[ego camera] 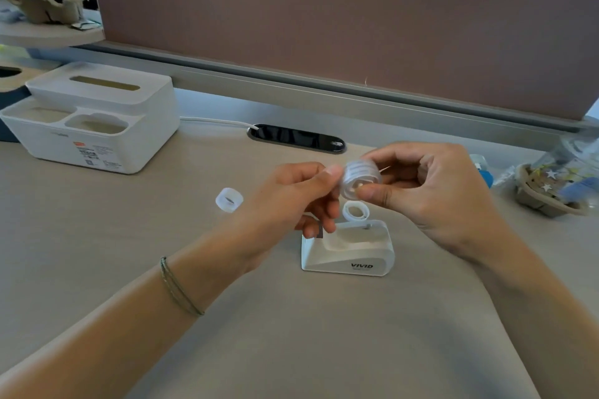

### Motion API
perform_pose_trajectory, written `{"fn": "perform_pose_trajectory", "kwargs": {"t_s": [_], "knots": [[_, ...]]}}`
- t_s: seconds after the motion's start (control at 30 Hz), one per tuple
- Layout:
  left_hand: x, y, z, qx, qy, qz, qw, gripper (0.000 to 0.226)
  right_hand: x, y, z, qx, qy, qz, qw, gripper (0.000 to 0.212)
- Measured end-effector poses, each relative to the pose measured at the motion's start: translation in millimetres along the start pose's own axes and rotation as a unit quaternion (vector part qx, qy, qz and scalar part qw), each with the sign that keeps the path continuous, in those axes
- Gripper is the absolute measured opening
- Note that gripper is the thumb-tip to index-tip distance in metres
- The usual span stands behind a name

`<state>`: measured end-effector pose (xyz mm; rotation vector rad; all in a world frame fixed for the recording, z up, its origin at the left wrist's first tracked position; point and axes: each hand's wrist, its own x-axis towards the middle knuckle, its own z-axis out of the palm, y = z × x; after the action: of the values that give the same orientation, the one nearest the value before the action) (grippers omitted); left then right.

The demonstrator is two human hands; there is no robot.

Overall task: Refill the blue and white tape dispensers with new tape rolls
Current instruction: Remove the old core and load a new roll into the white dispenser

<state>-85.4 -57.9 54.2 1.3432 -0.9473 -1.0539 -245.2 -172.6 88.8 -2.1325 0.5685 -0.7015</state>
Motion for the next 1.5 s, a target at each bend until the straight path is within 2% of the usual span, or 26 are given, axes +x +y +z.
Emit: {"fn": "perform_pose_trajectory", "kwargs": {"t_s": [0.13, 0.2, 0.33, 0.5, 0.57, 0.73, 0.87, 1.07, 1.27, 1.4, 1.5], "knots": [[-3.8, -0.1, 6.0, 0.008, -0.008, -0.008, 1.0, 0.033, -10.2, 9.1, -5.0, 0.008, 0.002, 0.013, 1.0, 0.032], [-5.4, 0.2, 8.6, 0.051, 0.012, -0.013, 0.999, 0.034, -13.5, 14.5, -5.8, 0.0, 0.005, 0.014, 1.0, 0.037], [-5.8, -2.4, 8.6, 0.166, 0.069, 0.006, 0.984, 0.033, -13.7, 22.7, -8.6, -0.069, -0.018, 0.01, 0.997, 0.028], [-6.3, -4.9, 8.8, 0.245, 0.089, 0.014, 0.965, 0.034, -13.9, 29.1, -13.9, -0.115, -0.051, 0.015, 0.992, 0.035], [-5.2, -4.1, 7.6, 0.264, 0.098, 0.011, 0.959, 0.036, -14.6, 30.3, -16.9, -0.125, -0.06, 0.03, 0.99, 0.039], [-2.3, -5.2, 1.8, 0.296, 0.105, -0.011, 0.949, 0.04, -14.5, 33.2, -18.3, -0.139, -0.086, 0.036, 0.986, 0.031], [-1.1, -8.0, 1.9, 0.316, 0.106, -0.01, 0.943, 0.04, -14.6, 34.4, -15.0, -0.182, -0.113, 0.043, 0.976, 0.032], [2.2, -16.1, 0.6, 0.312, 0.088, -0.009, 0.946, 0.032, -12.3, 39.4, -11.3, -0.213, -0.132, 0.033, 0.968, 0.028], [2.8, -20.1, 0.7, 0.335, 0.104, -0.009, 0.936, 0.032, -9.5, 51.0, -7.0, -0.134, -0.087, 0.097, 0.982, 0.01], [3.5, -21.3, 0.1, 0.341, 0.096, -0.022, 0.935, 0.031, -7.8, 53.6, -6.1, -0.024, -0.103, 0.164, 0.981, 0.012], [3.5, -19.7, 0.8, 0.308, 0.086, -0.039, 0.947, 0.031, -6.4, 58.8, -10.1, 0.015, -0.11, 0.194, 0.975, 0.013]]}}
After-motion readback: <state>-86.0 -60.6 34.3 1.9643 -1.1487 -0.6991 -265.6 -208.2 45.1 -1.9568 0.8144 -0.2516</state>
